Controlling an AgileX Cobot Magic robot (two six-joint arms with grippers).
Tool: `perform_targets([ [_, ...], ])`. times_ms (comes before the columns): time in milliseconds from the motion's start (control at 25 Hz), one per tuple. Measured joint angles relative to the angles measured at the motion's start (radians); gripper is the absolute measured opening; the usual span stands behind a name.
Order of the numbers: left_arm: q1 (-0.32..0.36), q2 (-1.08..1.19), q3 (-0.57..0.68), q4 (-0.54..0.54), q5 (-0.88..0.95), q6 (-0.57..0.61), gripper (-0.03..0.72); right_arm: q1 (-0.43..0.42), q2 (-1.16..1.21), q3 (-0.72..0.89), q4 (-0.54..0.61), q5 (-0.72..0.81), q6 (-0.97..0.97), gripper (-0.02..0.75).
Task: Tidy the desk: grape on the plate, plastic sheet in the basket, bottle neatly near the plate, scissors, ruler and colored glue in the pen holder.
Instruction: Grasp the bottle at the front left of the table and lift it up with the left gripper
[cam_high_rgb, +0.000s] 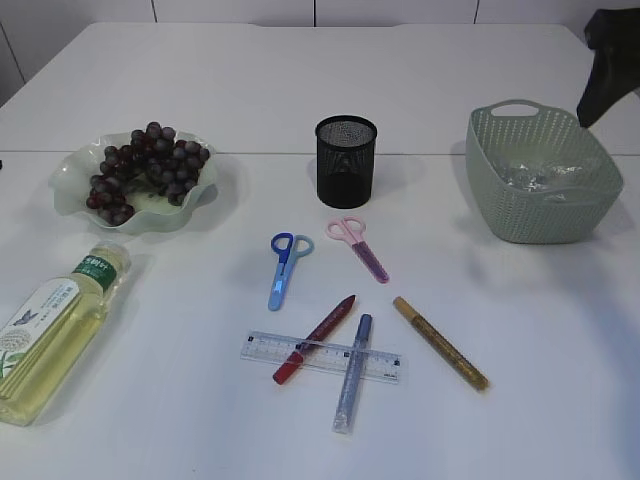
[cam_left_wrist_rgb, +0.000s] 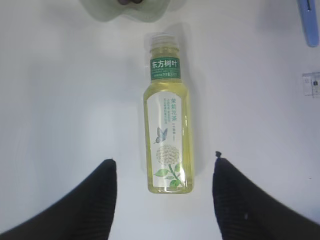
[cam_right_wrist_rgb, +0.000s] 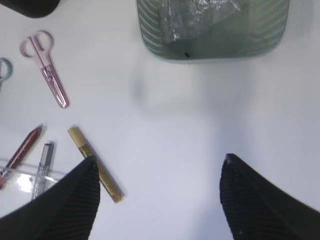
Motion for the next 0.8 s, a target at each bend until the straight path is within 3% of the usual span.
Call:
perform_targets([
  [440,0.113,0.317,-0.073,-0.010,0.009,0.014,0.446,0.002,-0.210,0.211,0.002,0.000,-0.020,0.561],
  [800,0.117,0.456,-0.075,-0.057,-0.020,0.069,0.456,0.002,-0.243,0.213,0.006,0.000,-0.034,0.561],
])
